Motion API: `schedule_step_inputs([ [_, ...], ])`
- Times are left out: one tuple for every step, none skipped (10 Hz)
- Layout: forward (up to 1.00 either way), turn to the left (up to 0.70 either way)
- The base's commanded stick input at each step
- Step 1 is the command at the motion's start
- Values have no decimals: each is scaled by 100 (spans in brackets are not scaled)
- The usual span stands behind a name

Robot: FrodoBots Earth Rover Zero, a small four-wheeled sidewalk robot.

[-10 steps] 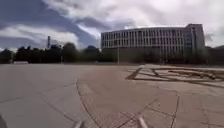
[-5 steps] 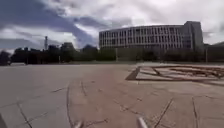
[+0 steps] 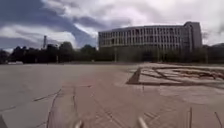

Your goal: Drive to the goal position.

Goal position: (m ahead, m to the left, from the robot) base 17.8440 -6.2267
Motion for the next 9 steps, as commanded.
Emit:
schedule_step_inputs([
  [100,-29],
  [100,-13],
  [100,0],
  [100,0],
  [100,0],
  [100,0],
  [100,-2],
  [100,-8],
  [100,-28],
])
